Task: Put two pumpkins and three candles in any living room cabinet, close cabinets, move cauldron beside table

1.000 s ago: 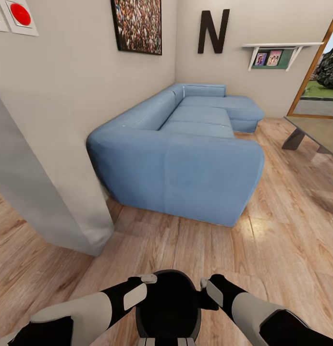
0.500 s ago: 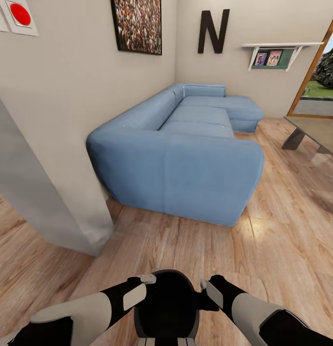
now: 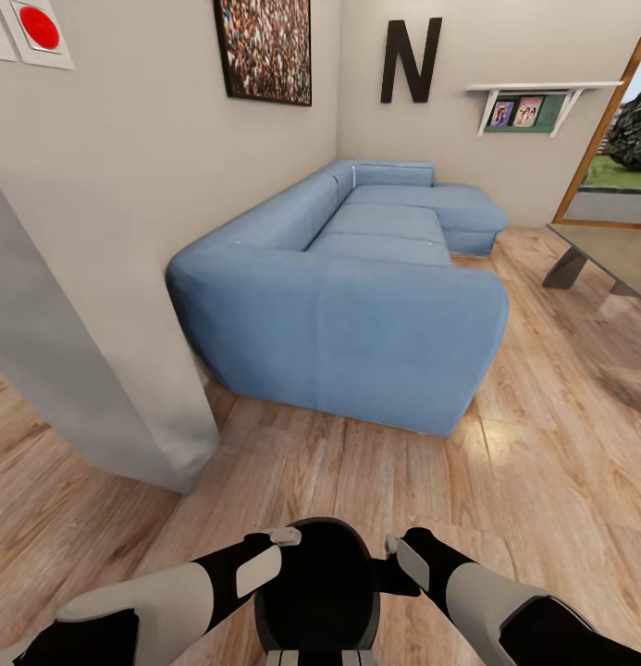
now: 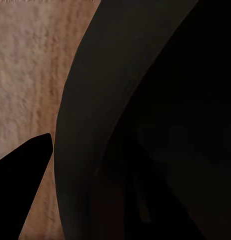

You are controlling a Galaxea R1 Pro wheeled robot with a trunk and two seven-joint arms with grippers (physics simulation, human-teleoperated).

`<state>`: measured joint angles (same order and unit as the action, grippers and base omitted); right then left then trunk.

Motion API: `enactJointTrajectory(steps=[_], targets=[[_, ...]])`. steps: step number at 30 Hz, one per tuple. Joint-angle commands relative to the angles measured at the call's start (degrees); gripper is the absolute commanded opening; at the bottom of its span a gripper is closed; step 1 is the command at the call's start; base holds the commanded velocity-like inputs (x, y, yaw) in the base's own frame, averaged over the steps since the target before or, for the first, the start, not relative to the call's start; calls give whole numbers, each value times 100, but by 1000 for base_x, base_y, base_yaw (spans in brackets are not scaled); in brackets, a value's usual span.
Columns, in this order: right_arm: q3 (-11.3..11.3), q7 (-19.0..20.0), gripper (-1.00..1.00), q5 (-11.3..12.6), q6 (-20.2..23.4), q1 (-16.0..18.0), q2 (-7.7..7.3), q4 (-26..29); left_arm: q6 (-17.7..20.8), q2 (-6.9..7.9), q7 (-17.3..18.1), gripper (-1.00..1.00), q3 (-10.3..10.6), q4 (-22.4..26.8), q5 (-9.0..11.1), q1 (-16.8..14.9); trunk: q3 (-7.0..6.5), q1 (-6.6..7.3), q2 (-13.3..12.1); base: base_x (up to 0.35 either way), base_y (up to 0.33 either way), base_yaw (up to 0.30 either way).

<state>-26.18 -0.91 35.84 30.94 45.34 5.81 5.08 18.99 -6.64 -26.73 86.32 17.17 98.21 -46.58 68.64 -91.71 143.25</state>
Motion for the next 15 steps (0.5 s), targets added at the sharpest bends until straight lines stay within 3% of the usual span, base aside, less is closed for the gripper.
enactJointTrajectory(steps=[1,15], targets=[[-5,-6,-100,-14,0,1,0,2,-4,3,0,-100,-1,12,-12,0,0,0,0,0,0,0],[-50,12,-100,4,-105,62,-8,11,-70,10,1,-100,-1,49,-36,8,0,0,0,0,0,0]])
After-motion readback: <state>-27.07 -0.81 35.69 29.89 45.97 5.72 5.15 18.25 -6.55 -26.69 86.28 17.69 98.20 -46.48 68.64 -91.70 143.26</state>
